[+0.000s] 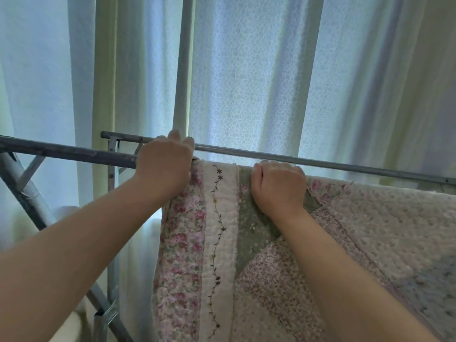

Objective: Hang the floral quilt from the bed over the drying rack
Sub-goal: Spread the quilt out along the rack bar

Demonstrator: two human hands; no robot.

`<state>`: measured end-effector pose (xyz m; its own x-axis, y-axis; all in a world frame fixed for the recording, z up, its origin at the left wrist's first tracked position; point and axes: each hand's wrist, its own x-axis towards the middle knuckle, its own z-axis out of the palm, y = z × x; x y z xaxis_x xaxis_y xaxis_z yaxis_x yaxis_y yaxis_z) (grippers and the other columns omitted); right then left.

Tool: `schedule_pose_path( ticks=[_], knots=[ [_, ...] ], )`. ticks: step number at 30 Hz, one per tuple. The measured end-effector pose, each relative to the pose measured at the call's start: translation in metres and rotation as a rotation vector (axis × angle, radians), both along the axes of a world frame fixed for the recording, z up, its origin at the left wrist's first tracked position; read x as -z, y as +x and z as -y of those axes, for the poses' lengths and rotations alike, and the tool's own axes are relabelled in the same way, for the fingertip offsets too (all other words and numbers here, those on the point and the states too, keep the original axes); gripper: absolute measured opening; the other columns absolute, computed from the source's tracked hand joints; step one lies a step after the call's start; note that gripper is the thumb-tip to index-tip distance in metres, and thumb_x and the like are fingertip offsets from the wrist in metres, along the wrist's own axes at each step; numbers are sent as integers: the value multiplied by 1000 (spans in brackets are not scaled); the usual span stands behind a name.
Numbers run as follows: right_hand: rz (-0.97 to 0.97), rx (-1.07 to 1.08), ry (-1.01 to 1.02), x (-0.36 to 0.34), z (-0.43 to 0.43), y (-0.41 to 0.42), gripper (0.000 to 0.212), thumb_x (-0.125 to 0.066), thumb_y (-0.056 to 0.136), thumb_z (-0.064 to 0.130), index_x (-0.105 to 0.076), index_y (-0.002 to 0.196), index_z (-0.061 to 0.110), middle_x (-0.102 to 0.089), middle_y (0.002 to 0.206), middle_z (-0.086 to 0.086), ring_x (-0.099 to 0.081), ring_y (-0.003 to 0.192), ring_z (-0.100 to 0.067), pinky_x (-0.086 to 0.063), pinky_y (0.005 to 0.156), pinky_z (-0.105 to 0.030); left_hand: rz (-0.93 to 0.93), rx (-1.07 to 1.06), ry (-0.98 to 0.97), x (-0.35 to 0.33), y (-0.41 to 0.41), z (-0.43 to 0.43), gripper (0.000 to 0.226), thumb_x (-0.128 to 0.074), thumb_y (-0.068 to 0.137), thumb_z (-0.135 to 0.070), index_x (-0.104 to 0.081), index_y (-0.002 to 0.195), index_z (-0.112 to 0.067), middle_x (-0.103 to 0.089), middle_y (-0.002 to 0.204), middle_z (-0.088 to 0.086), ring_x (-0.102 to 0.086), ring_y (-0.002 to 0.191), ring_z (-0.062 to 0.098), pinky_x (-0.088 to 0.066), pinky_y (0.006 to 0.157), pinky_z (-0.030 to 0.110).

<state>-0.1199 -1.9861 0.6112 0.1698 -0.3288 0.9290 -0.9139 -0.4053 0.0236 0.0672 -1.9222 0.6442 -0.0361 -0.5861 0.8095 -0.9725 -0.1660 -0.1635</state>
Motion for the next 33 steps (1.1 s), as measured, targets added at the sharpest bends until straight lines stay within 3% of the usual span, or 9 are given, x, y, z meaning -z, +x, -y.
schedule_pose_path(
  ticks=[4, 9, 12, 17, 20, 22, 24, 27, 33],
  knots=[
    [-75, -96, 22, -15, -6, 25, 47, -30, 90, 34, -64, 72, 6, -66, 73, -10, -56, 73, -28, -36, 67, -36, 70, -5, 63, -3, -9, 0, 15, -52, 77, -2, -61, 89, -2, -35, 79, 5, -35, 68, 21, -31, 54, 32],
    [-105, -80, 15, -7, 1, 49, 44, -36, 94, 34, -48, 57, 13, -52, 53, -6, -49, 49, -24, -27, 56, -30, 101, -30, 92, -6, -7, -2, 8, -50, 80, -3, -57, 78, -6, -34, 70, 2, -36, 58, 18, -28, 51, 29],
    [-45, -62, -58, -2, 2, 52, 47, -34, 91, 33, -49, 52, 12, -51, 45, -6, -34, 41, -19, -25, 52, -29, 123, -90, 130, -11, -6, 0, 26, -51, 79, -2, -35, 59, -9, -30, 60, -1, -28, 46, 14, -21, 45, 25],
    [-46, -38, -101, -1, 3, 47, 47, -33, 88, 32, -50, 51, 10, -51, 43, -6, -44, 38, -23, -25, 52, -27, 55, -56, 215, -24, -22, 10, 32, -48, 78, 1, -31, 55, -13, -36, 57, 1, -31, 48, 14, -24, 46, 26],
    [-29, -29, -110, -1, 2, 43, 46, -34, 88, 31, -49, 50, 11, -49, 42, -5, -39, 38, -21, -25, 52, -27, -213, 56, 200, -24, -7, 19, 27, -50, 79, -4, -39, 55, -9, -40, 58, 3, -38, 51, 17, -33, 54, 31],
    [-24, -21, -104, 0, 1, 46, 46, -33, 89, 31, -50, 51, 11, -49, 43, -5, -33, 40, -20, -26, 53, -27, -522, 219, 156, -28, 16, 25, 18, -51, 80, -8, -55, 65, 0, -47, 60, 6, -50, 61, 24, -34, 57, 31],
    [-25, -10, -94, 2, 2, 51, 46, -32, 90, 32, -49, 52, 12, -49, 44, -4, -31, 42, -19, -26, 53, -27, -696, 296, 74, -29, 35, 27, 19, -52, 81, -9, -63, 76, 6, -52, 61, 9, -51, 63, 25, -33, 52, 29],
    [-2, 3, -99, 2, 4, 55, 47, -31, 90, 32, -48, 52, 12, -48, 44, -4, -31, 41, -18, -29, 52, -28, -636, 284, 61, -21, 47, 23, 24, -52, 82, -14, -65, 70, 3, -58, 60, 10, -49, 56, 22, -34, 51, 28],
    [-13, 34, -99, 2, 3, 51, 48, -30, 90, 29, -53, 53, 9, -52, 45, -7, -44, 40, -24, -32, 51, -29, -386, 250, -45, -3, 58, 10, 36, -53, 87, -35, -59, 66, -6, -55, 60, 8, -55, 64, 29, -40, 60, 33]
  ],
)
